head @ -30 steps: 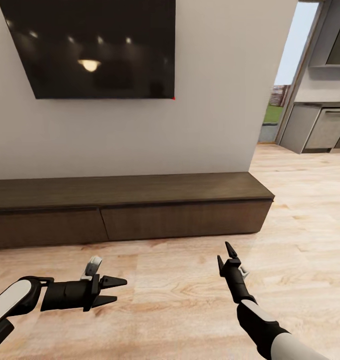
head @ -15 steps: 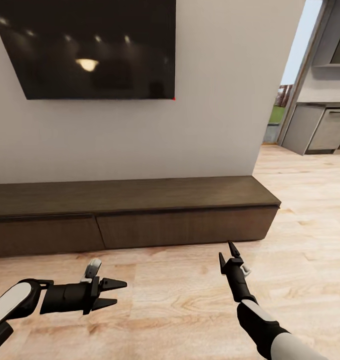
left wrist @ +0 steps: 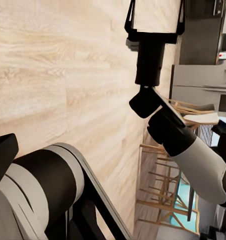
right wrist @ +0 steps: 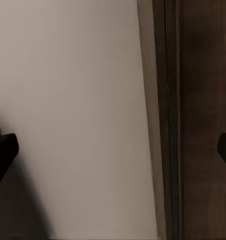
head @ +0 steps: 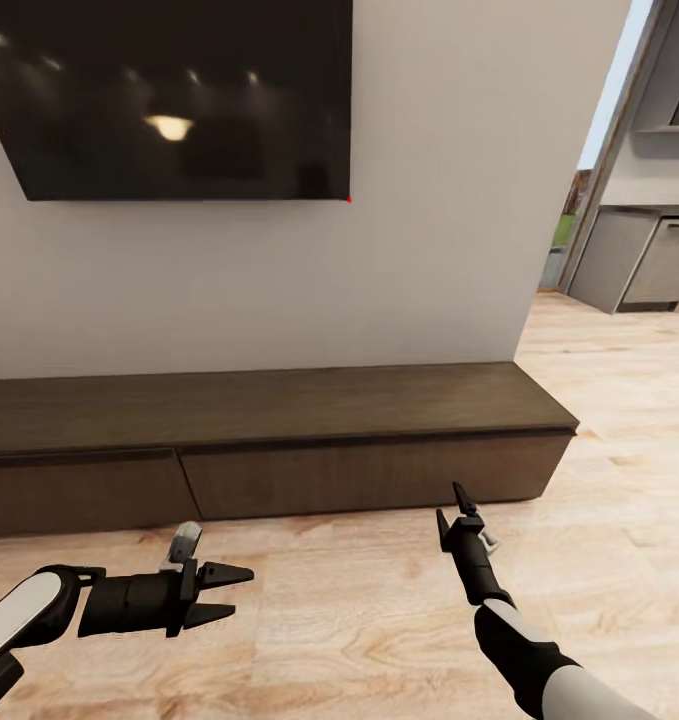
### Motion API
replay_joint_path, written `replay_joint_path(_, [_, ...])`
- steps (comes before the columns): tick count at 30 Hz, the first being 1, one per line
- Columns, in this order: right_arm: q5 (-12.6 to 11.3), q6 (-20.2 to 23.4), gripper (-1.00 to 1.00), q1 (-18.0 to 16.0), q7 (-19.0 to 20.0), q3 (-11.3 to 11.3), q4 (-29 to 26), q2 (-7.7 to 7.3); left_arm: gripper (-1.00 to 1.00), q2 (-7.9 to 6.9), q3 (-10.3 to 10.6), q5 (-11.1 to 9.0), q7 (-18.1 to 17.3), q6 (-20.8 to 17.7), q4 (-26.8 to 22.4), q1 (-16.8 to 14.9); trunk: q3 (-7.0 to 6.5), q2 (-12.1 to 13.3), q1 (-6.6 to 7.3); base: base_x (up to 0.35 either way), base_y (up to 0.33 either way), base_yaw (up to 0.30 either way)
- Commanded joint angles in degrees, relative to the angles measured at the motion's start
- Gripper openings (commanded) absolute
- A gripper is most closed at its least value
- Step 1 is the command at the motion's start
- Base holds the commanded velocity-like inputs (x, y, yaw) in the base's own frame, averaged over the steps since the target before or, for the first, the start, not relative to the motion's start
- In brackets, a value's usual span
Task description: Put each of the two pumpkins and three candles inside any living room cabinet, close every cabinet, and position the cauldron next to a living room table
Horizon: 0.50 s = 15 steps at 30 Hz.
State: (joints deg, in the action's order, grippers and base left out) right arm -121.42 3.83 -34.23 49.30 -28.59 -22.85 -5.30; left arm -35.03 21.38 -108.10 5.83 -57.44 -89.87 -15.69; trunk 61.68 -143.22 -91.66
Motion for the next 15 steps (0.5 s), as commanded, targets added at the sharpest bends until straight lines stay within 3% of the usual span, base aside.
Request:
replay_joint_path(1, [-0.47,0.4,1.0,-0.05,-1.24,-0.34,0.02,0.0,1.0,-0.04,0.08,-0.62,0.59,-0.04,-0.06,-0.05,0.05,-0.02,-0.01,0.178,0.0,0.0])
replay_joint_path(4, [-0.35,0.44,1.0,-0.05,-2.58,-0.48,0.0,0.06,1.0,-0.01,0.65,-0.62,0.59,-0.04,-0.23,-0.04,0.05,-0.02,-0.01,0.078,0.0,0.0])
replay_joint_path(15, [-0.18,0.46,1.0,-0.05,-3.29,-0.94,0.0,-0.22,1.0,0.05,2.46,-0.62,0.59,-0.04,-0.58,-0.04,-1.92,4.39,2.4,0.005,0.0,0.0])
